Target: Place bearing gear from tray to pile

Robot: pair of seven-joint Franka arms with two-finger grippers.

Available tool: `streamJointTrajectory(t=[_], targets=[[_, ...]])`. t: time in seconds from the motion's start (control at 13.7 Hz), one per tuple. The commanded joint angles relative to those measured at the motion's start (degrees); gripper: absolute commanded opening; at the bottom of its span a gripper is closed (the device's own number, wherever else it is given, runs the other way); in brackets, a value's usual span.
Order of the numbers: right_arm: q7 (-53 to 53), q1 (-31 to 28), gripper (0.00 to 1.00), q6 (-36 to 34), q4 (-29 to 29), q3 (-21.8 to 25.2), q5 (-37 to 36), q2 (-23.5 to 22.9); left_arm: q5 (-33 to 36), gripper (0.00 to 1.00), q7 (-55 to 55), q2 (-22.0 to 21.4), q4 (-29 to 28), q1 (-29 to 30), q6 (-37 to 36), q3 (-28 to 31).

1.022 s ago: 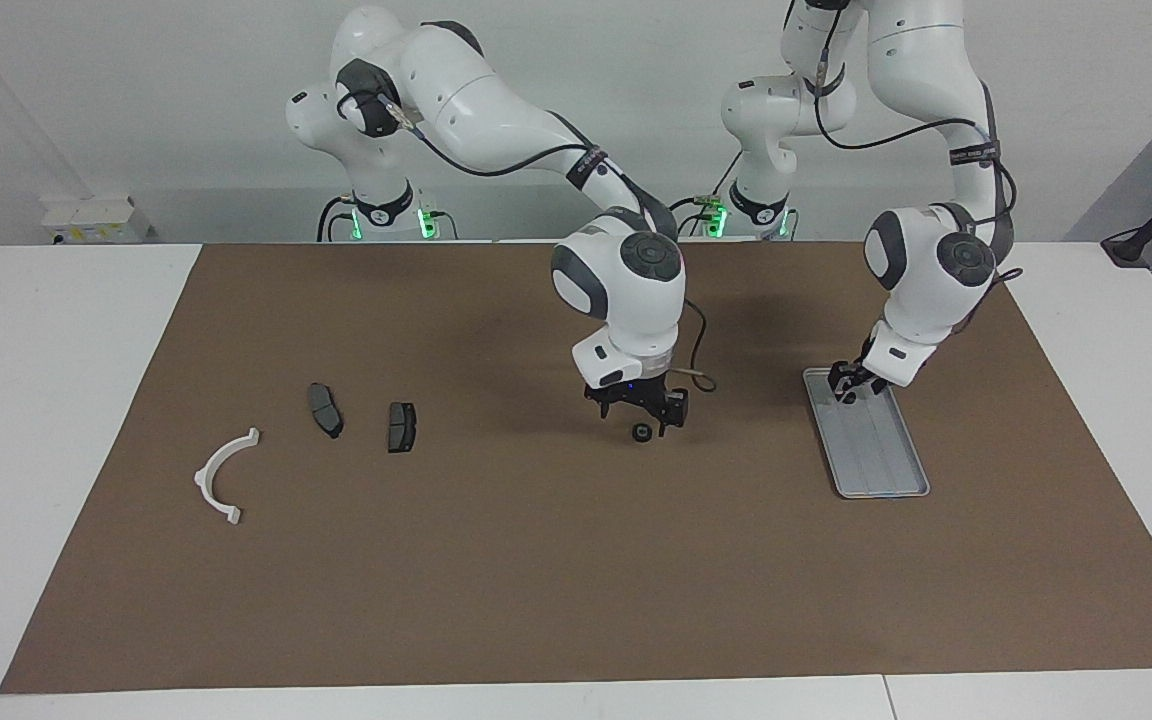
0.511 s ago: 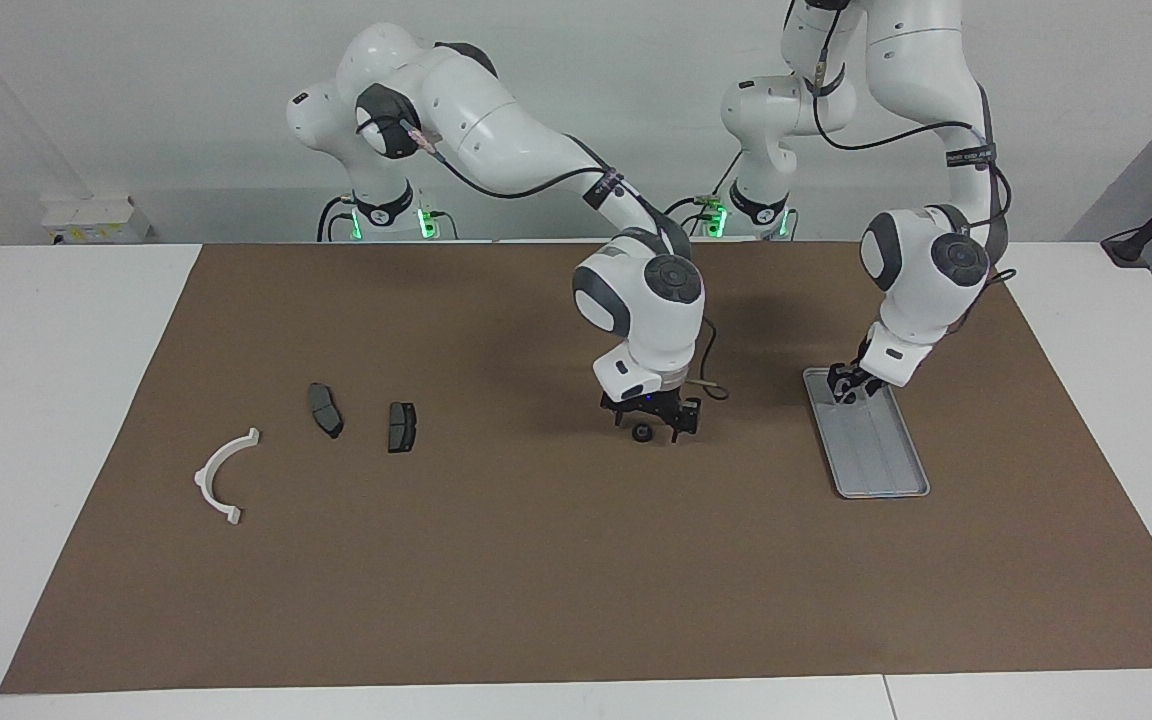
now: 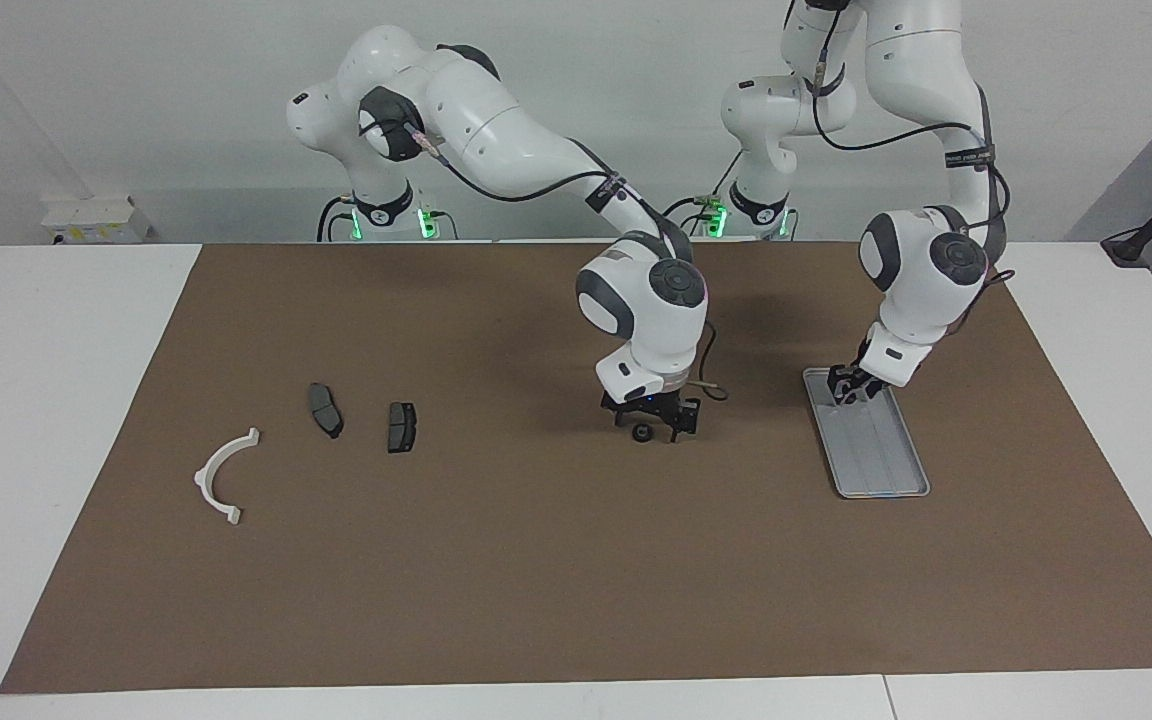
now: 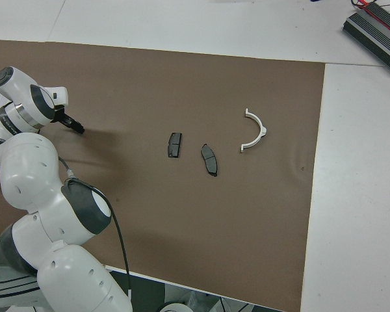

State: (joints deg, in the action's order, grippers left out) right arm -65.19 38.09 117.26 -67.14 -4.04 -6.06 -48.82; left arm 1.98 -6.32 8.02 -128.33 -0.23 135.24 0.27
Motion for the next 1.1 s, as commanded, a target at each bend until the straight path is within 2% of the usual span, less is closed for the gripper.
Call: streamJointTrajectory(t=[0.0, 0.15, 0.29, 0.44, 0.73, 0.8, 1.02], targets=[[-0.2, -0.73, 1.0, -0.1, 1.22, -0.27, -0.18, -1.01, -0.05, 0.58, -0.54, -0.2, -1.31, 0.32, 1.87, -0.18], [-0.11, -0.91, 1.0, -0.89, 1.22, -0.36, 0.0, -0.92, -0.05, 0.57, -0.54, -0.2, -1.31, 0.32, 1.96, -0.18], [-0.11, -0.91, 0.9, -0.98, 1.22, -0.36, 0.7, -0.92, -0.05, 0.56, -0.54, -0.12, -1.39, 0.32, 1.96, -0.18], [-0.2, -0.91, 0.66, -0.63, 1.22, -0.36, 1.66, -0.92, -0.05, 0.55, -0.54, -0.11, -1.57, 0.32, 2.04, -0.18], [-0.11, -0.91, 0.07, 0.16, 1.04, -0.36, 2.9, -0.92, -0.05, 0.54, -0.54, -0.11, -1.66, 0.32, 2.31, -0.18], [-0.11, -1.0, 0.0, 0.16, 1.04, -0.36, 2.9, -0.92, -0.05, 0.5, -0.63, -0.11, -1.92, 0.23, 2.39, -0.18], [0.32, -1.44, 0.0, 0.16, 1.04, -0.36, 2.72, -1.01, -0.05, 0.13, -0.63, -0.11, -2.01, 0.23, 2.57, -0.18]])
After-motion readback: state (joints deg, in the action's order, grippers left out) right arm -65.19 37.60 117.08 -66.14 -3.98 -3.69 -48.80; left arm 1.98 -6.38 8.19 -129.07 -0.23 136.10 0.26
